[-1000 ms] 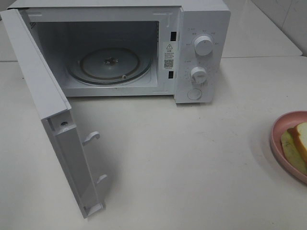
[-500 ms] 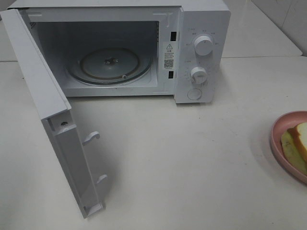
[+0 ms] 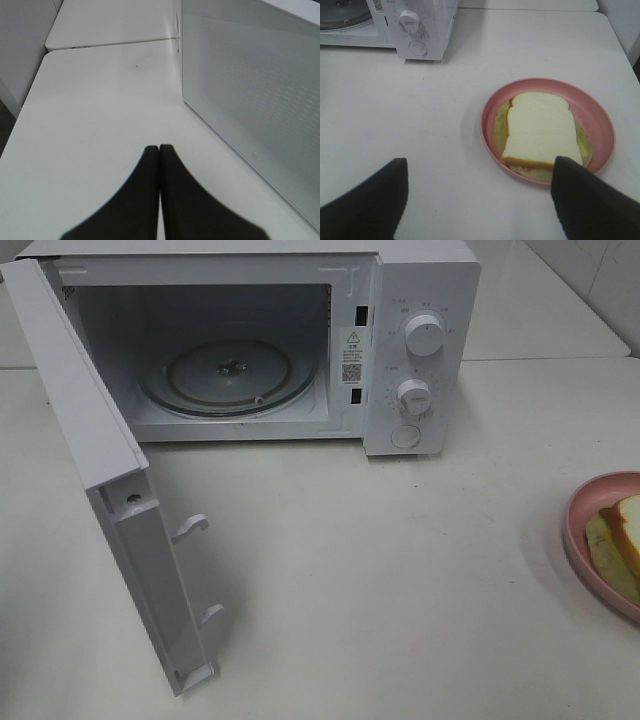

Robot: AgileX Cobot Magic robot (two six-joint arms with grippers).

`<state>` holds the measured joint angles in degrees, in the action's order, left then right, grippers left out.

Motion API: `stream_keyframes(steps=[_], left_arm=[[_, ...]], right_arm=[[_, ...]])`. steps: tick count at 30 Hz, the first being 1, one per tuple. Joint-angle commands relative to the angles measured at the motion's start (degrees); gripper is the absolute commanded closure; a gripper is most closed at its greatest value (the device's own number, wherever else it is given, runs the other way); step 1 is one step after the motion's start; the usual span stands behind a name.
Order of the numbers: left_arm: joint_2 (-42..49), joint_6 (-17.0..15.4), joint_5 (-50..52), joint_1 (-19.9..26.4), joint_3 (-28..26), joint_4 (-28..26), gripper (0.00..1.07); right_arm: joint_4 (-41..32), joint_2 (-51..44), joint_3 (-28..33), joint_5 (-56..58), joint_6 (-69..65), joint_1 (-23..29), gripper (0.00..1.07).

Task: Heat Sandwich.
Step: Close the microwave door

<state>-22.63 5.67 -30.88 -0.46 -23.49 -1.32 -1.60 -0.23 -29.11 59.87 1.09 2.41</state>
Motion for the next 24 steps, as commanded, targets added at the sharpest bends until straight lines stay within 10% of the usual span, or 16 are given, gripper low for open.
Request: stream_keyframes(steps=[1, 18, 24], left_arm=[[-3.4, -0.3, 14.1, -0.2, 4.3, -0.5, 1.07], [-26.1, -0.6, 58.0, -0.2, 13.5, 0.9, 1.07], [-37.2, -7.5, 64.9, -1.0, 12.3, 9.3, 1.07]], right_arm=[[-0.2, -1.4, 0.1, -0.5, -0.4, -0.3, 0.31], [-0.2, -1.4, 0.1, -0.5, -0.4, -0.3, 0.31], [-0.2, -1.4, 0.1, -0.5, -0.4, -0.3, 0.31]])
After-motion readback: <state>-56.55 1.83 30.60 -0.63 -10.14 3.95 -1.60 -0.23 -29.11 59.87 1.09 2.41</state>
